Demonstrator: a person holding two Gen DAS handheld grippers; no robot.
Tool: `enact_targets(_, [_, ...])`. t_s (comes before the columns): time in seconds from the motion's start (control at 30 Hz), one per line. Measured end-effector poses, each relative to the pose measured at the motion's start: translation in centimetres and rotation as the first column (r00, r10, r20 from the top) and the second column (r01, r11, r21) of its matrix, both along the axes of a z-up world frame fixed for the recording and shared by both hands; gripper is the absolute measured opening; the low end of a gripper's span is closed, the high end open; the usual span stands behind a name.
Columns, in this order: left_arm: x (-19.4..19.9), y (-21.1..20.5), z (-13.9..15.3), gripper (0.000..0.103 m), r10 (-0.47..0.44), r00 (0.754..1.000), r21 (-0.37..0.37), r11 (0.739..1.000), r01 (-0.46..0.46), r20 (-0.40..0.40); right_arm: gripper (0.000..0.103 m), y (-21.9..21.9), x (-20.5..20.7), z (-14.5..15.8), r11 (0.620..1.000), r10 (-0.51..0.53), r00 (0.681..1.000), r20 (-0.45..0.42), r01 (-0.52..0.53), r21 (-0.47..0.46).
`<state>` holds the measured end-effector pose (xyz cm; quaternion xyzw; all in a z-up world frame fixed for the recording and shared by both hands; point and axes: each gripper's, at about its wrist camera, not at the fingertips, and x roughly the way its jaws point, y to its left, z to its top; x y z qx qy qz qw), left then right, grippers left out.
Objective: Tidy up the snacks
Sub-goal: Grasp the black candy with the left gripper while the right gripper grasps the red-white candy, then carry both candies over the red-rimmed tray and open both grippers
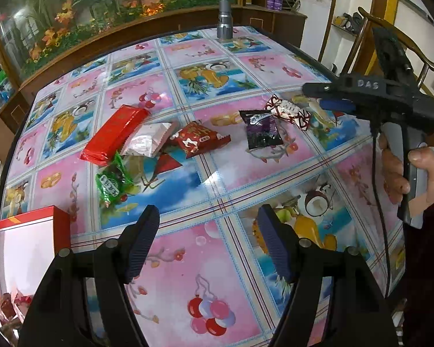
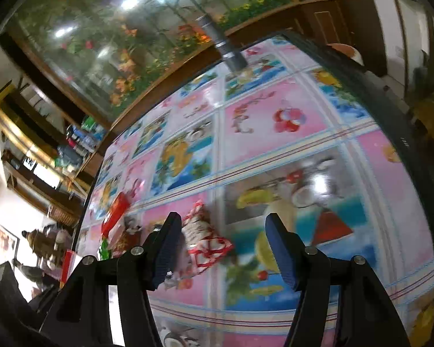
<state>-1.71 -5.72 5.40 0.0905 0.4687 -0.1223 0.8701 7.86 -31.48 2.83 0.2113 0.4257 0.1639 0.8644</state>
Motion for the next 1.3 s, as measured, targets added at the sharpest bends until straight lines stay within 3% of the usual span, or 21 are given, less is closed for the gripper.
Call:
enact_targets(0.23, [0.1,-1.2,-0.7,0.07,-0.026,0.999,-0.003,1.0,0.026,-0.023,0.061,4.7,0.0,-0.8,0.977,0.078,0.997,0.018,-0.073,-0.2])
enact_targets(0.33, [0.4,-1.5,-0.8,0.07,-0.027,0.999,-0.006,1.0,0.027,-0.031,0.052,5.9,0.1,-1.4,0.951,0.083,0.996,0.022,-0.072,-0.299])
enact_targets(0.47, [1.3,-2.8,-0.5,0.07,-0.036,0.999,0.003,0.999,0.036,-0.021,0.035,6.5,0.0,-1.6,0.929,0.071,0.997,0.032,-0.054,-0.366])
enact_targets(0.53, [1.9,-3.5,-0.5,0.07,-0.037,0.999,-0.004,0.999,0.037,-0.02,0.034,5.9,0.1,-1.5,0.928,0.042,0.999,0.032,-0.027,-0.372])
enact_targets(0.6, [2.6,-4.2,-0.5,0.07,-0.035,0.999,-0.016,0.999,0.035,-0.021,0.03,4.6,0.4,-1.3,0.946,-0.004,1.0,0.018,0.01,-0.324])
enact_targets(0.7, [4.1,-5.8,-0.7,0.07,-0.026,0.999,-0.036,0.999,0.025,-0.024,0.029,0.7,0.7,-0.9,0.984,-0.108,0.994,-0.023,0.103,-0.143])
enact_targets(0.77, [4.9,-6.6,-0.8,0.07,-0.015,1.0,-0.044,0.999,0.015,-0.021,0.029,-0.9,0.5,-0.7,0.989,-0.14,0.99,-0.035,0.137,-0.06])
enact_targets(1.13, [9.8,-8.8,-3.4,0.069,0.092,0.995,-0.012,0.996,-0.092,-0.034,0.029,-2.6,0.3,-0.5,0.983,-0.161,0.984,-0.079,0.167,0.074])
enact_targets(1.2, [10.2,-8.8,-4.2,0.064,0.097,0.994,-0.022,0.995,-0.098,-0.052,0.029,-2.6,0.2,-0.4,0.983,-0.162,0.984,-0.071,0.167,0.079])
enact_targets(1.27, [10.0,-8.9,-4.3,0.052,0.09,0.996,-0.03,0.995,-0.091,-0.025,0.029,-2.5,0.1,-0.2,0.983,-0.16,0.985,-0.061,0.165,0.086])
enact_targets(1.3, [9.9,-9.0,-4.2,0.038,0.078,0.997,-0.033,0.996,-0.078,-0.02,0.029,-2.5,0.1,-0.2,0.983,-0.157,0.986,-0.06,0.162,0.084])
